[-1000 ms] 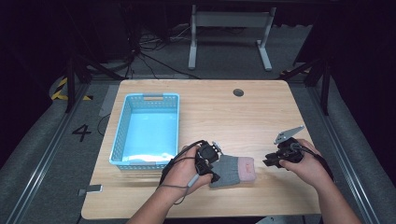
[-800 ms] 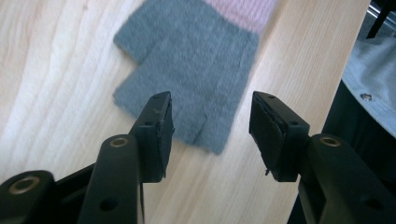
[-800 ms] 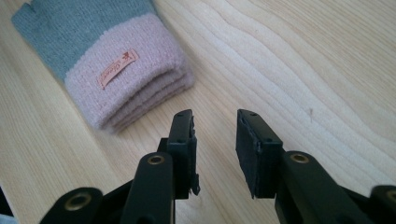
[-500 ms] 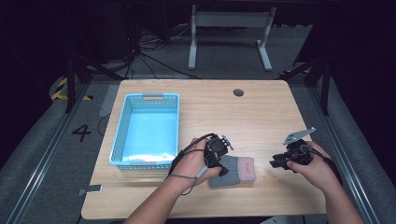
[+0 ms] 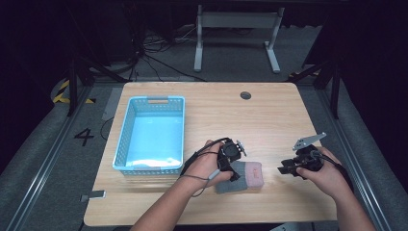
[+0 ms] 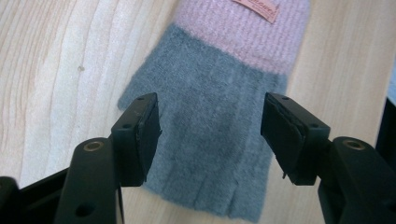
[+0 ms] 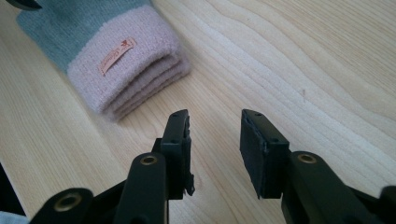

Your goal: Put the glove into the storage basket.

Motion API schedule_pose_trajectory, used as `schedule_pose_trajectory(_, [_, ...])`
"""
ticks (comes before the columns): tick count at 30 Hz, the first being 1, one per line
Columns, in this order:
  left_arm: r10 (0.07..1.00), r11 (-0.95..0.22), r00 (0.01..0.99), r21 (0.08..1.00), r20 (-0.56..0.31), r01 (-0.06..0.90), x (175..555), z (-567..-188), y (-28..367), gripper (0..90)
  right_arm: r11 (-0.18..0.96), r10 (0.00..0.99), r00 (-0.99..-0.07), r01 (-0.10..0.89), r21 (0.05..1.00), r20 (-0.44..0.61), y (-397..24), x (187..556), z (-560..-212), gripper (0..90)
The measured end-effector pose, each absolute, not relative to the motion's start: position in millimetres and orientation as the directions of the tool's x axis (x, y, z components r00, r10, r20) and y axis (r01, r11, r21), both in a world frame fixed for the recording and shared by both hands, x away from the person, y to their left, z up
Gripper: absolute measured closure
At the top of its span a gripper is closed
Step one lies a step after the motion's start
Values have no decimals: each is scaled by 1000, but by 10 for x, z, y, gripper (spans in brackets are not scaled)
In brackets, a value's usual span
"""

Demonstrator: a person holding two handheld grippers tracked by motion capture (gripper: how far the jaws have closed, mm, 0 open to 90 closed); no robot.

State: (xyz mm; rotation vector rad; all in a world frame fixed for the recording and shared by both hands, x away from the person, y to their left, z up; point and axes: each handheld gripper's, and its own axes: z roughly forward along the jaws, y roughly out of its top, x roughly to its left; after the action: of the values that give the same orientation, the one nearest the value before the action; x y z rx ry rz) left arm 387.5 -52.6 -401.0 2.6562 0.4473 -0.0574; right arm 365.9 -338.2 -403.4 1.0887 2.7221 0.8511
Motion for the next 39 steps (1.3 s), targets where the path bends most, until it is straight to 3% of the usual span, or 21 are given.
schedule_pose_trajectory(27, [312,-897,946,299,-93,325,3909,-4300,-737,297,586,639,-756,598,547,141,-3324,3656,-4063,590])
schedule_pose_trajectory(35, [336,-899,938,269,-83,346,3894,-4293,-769,342,581,636,-757,597,552,150,-3319,3652,-4062,587])
schedule_pose_trajectory(39, [349,-902,933,238,-88,360,3889,-4270,-804,415,580,627,-763,592,560,158,-3323,3655,-4063,594])
